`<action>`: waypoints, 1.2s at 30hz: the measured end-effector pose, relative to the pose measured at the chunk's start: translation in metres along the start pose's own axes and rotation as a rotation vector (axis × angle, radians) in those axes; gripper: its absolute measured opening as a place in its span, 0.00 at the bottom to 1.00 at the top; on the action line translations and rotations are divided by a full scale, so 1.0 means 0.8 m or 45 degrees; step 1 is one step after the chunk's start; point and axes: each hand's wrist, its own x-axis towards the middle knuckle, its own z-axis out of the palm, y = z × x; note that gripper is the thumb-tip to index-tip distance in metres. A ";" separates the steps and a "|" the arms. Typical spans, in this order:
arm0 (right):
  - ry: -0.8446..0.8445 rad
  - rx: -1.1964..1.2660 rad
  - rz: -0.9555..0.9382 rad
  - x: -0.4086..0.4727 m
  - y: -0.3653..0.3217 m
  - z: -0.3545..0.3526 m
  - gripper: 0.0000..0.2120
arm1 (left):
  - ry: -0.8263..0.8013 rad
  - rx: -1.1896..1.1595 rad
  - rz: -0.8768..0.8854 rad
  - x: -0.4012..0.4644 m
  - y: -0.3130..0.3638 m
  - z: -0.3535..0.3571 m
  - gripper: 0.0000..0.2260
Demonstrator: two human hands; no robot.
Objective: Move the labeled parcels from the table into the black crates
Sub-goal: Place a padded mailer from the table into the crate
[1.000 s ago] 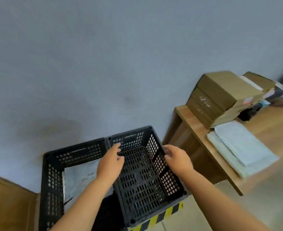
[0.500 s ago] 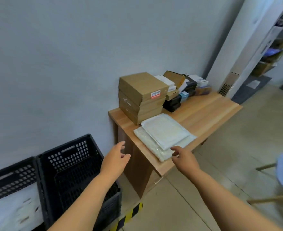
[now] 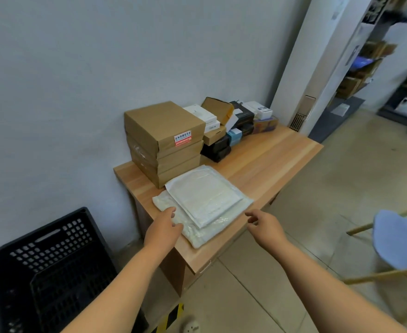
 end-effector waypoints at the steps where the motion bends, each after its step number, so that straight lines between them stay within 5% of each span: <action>1: 0.005 0.005 0.011 0.015 0.004 -0.004 0.18 | -0.005 0.001 -0.020 0.014 0.002 0.008 0.24; 21: -0.376 -0.079 0.114 0.297 0.013 -0.001 0.17 | -0.299 -0.024 -0.504 0.226 0.000 0.070 0.25; 27: -0.544 -0.149 0.097 0.345 0.015 0.031 0.21 | -0.185 -0.142 -0.654 0.246 0.004 0.083 0.10; 36: -0.770 -0.274 0.003 0.400 0.027 0.057 0.32 | 0.094 -0.493 -1.039 0.262 0.037 0.098 0.20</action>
